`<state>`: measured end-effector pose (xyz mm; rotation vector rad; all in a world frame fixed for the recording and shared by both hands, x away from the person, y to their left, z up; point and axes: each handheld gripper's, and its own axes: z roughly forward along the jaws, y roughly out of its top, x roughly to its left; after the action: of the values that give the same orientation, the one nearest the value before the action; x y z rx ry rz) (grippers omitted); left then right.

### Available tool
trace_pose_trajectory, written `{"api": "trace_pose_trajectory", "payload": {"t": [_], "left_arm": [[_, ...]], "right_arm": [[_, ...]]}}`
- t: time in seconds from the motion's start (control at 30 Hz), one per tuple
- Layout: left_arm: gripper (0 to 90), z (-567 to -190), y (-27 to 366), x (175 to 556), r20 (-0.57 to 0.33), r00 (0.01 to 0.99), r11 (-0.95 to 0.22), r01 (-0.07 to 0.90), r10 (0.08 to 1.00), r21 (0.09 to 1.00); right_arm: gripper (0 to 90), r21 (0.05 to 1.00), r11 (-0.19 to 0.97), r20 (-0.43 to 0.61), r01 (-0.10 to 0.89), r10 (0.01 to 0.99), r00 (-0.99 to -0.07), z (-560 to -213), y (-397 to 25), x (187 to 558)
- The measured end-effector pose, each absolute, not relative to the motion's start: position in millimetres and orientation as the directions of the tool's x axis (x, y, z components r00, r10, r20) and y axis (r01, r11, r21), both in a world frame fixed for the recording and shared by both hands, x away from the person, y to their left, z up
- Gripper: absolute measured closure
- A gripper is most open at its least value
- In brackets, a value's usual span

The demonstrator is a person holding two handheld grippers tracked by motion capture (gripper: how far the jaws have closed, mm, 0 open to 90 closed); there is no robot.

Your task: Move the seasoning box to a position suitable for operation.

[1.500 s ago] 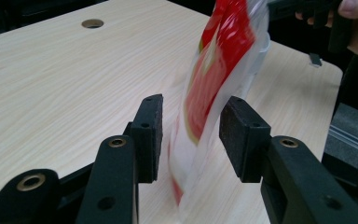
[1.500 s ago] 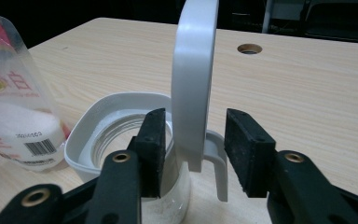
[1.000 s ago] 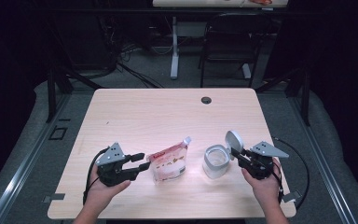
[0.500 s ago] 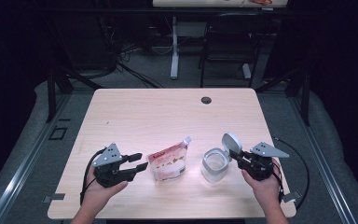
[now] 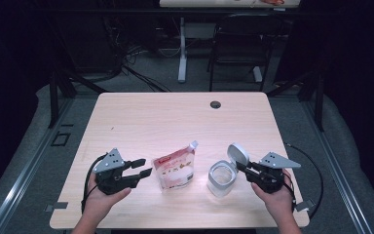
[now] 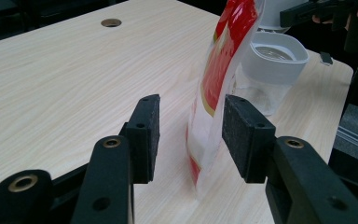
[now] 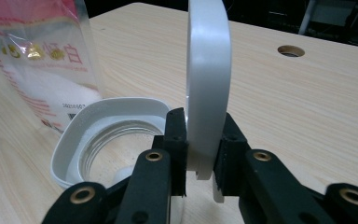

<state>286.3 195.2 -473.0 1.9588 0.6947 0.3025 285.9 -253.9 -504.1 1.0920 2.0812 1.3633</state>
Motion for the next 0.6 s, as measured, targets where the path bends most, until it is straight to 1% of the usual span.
{"api": "trace_pose_trajectory", "payload": {"t": [0.03, 0.07, 0.1, 0.13, 0.27, 0.3, 0.33, 0.47, 0.6], "left_arm": [[56.8, -473.1, 195.6, 286.4, -0.084, 0.804, -0.340, 0.341, 0.589, 0.877], [56.9, -473.1, 195.6, 286.4, -0.084, 0.804, -0.340, 0.341, 0.589, 0.877], [56.9, -473.2, 195.5, 286.4, -0.086, 0.804, -0.339, 0.341, 0.588, 0.877], [56.8, -473.3, 195.2, 286.4, -0.086, 0.806, -0.339, 0.341, 0.586, 0.877], [56.2, -474.0, 189.8, 285.8, -0.086, 0.822, -0.349, 0.331, 0.564, 0.877], [56.2, -473.8, 188.2, 285.2, -0.080, 0.823, -0.357, 0.329, 0.563, 0.874], [56.2, -473.8, 186.8, 285.0, -0.075, 0.823, -0.361, 0.327, 0.563, 0.873], [56.2, -474.0, 185.7, 285.2, -0.076, 0.825, -0.363, 0.327, 0.560, 0.873], [56.4, -474.5, 187.8, 285.7, -0.081, 0.821, -0.356, 0.332, 0.566, 0.874]], "right_arm": [[72.2, 0.900, 0.205, 0.073, 0.384, 0.798, -0.598, -503.9, -254.5, 285.2], [72.2, 0.900, 0.205, 0.073, 0.384, 0.798, -0.598, -503.9, -254.5, 285.2], [68.6, 0.903, 0.201, 0.073, 0.381, 0.800, -0.596, -503.8, -255.4, 284.3], [67.3, 0.905, 0.195, 0.076, 0.378, 0.801, -0.593, -504.0, -256.7, 283.1], [69.5, 0.902, 0.186, 0.083, 0.389, 0.810, -0.581, -506.1, -261.2, 279.2], [71.8, 0.900, 0.187, 0.086, 0.393, 0.809, -0.581, -505.9, -262.4, 277.7], [71.8, 0.900, 0.187, 0.086, 0.393, 0.809, -0.581, -505.9, -262.4, 277.7], [77.6, 0.899, 0.202, 0.070, 0.388, 0.809, -0.584, -504.4, -262.3, 273.4], [78.6, 0.901, 0.212, 0.054, 0.379, 0.811, -0.582, -503.5, -261.4, 273.0]]}}
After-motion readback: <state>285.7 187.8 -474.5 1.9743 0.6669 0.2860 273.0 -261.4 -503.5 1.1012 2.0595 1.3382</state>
